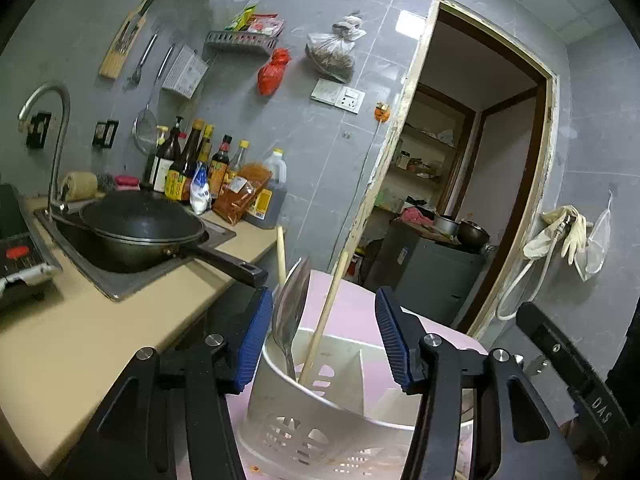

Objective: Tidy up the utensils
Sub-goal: 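Drop the spoon into the basket with the left tool while the right tool drops the fork in, then grasp a wooden chopstick with the left tool while the right tool grasps a silver spoon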

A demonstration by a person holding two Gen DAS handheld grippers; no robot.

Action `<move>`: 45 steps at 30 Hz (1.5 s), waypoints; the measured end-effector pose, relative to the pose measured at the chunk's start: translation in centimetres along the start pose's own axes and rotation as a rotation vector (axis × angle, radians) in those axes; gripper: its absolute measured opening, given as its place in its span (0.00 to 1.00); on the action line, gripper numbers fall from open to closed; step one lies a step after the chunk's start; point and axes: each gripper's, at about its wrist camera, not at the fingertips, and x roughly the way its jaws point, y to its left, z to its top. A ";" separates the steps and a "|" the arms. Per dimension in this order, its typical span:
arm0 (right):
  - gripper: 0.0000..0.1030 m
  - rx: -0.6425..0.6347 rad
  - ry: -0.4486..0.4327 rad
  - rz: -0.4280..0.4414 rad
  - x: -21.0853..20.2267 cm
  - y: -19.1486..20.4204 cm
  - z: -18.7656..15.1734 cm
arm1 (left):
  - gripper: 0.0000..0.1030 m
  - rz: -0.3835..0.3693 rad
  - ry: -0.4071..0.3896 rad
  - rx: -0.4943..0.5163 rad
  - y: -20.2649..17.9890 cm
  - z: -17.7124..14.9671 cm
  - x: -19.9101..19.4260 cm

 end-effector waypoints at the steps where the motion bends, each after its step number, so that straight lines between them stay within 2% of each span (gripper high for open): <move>1: 0.40 -0.001 -0.006 -0.004 -0.2 0.0 0.2 | 0.47 0.005 0.000 0.016 -0.3 0.1 -0.3; 2: 0.47 -0.002 -0.014 -0.009 -0.5 0.0 0.4 | 0.47 0.010 0.000 0.028 -0.6 0.3 -0.5; 5: 0.56 -0.010 -0.036 -0.035 -1.7 0.0 1.0 | 0.53 0.019 -0.007 0.089 -2.0 0.4 -1.4; 6: 0.65 -0.012 -0.039 -0.044 -2.0 -0.1 1.1 | 0.54 0.023 -0.009 0.108 -2.5 0.4 -1.7; 8: 0.75 -0.012 -0.053 -0.063 -2.9 -0.4 1.3 | 0.62 0.022 -0.013 0.134 -3.3 0.2 -2.2; 11: 0.83 -0.026 -0.072 -0.103 -4.5 -0.8 1.4 | 0.75 0.022 -0.025 0.166 -4.3 0.0 -3.0; 15: 1.00 -0.036 -0.086 -0.186 -6.9 -1.7 1.3 | 0.85 0.033 -0.044 0.214 -5.9 -0.8 -4.2; 17: 1.00 -0.044 -0.094 -0.235 -8.2 -2.2 1.2 | 0.89 0.040 -0.051 0.244 -6.8 -1.5 -4.7; 22: 1.00 -0.078 -0.063 -0.351 -10.9 -3.6 0.6 | 0.91 0.026 -0.018 0.305 -8.6 -3.2 -5.3; 27: 1.00 -0.074 0.039 -0.436 -13.0 -5.7 -0.8 | 0.91 0.006 0.051 0.348 -9.9 -5.5 -4.9; 30: 1.00 -0.062 0.120 -0.463 -13.7 -6.9 -2.0 | 0.91 0.000 0.118 0.380 -10.5 -7.2 -4.2; 35: 1.00 -0.047 0.239 -0.465 -14.1 -8.1 -4.2 | 0.91 -0.012 0.253 0.397 -10.7 -9.4 -2.4; 40: 1.00 -0.052 0.376 -0.443 -13.2 -8.6 -6.4 | 0.91 0.010 0.399 0.414 -10.8 -11.3 -0.1; 45: 1.00 -0.069 0.509 -0.415 -11.5 -9.0 -8.3 | 0.90 0.021 0.493 0.429 -11.2 -12.5 1.5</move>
